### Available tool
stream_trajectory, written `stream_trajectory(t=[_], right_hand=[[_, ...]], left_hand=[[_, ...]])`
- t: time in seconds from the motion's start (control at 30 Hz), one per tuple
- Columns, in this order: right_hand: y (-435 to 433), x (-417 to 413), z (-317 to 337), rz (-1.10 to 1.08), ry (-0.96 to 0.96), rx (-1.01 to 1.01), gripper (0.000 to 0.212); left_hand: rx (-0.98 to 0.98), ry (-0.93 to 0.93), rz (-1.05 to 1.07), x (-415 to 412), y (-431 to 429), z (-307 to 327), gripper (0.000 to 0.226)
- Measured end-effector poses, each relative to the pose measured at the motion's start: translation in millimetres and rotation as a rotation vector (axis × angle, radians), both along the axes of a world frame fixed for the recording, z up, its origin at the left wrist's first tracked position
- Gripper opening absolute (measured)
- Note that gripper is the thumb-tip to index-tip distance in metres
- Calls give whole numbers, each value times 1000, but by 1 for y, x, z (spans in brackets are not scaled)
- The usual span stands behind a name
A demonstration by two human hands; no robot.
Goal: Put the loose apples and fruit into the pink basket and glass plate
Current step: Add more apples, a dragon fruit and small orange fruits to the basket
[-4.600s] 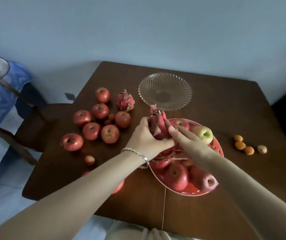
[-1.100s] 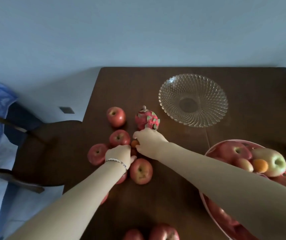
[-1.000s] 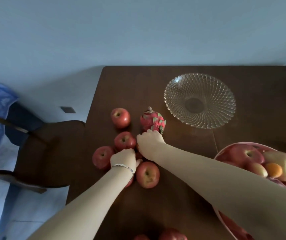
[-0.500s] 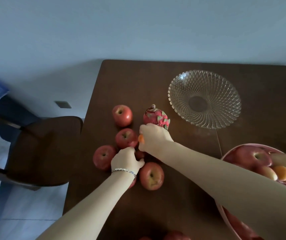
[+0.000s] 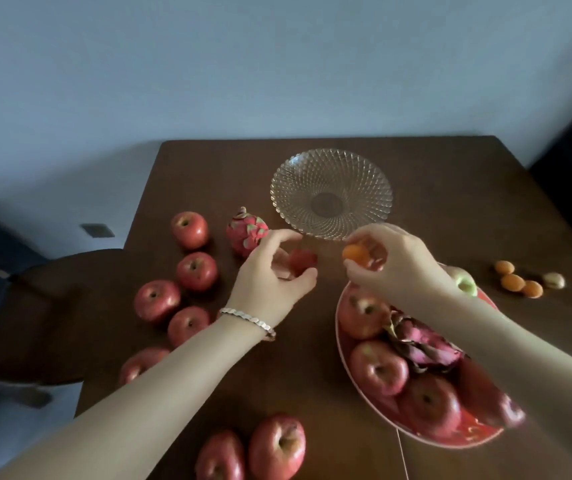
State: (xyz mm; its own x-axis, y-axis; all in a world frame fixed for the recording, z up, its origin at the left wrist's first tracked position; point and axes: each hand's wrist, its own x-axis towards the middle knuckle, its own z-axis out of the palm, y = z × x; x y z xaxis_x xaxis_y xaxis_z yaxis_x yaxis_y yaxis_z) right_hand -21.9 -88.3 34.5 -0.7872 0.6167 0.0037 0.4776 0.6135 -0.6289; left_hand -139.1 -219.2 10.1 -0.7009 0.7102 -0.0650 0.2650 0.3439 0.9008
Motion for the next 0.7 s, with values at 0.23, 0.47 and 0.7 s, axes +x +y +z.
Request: stream_trajectory(t=[0.23, 0.47, 0.7], right_hand=[[61, 122, 4, -189, -60, -40, 24], [82, 155, -53, -110, -152, -48, 27], [96, 167, -52, 21, -220, -59, 22]], left_hand=[[0, 114, -226, 89, 45, 11, 28], [-106, 161, -179, 137, 66, 7, 33], [-262, 344, -89, 152, 78, 2, 34]])
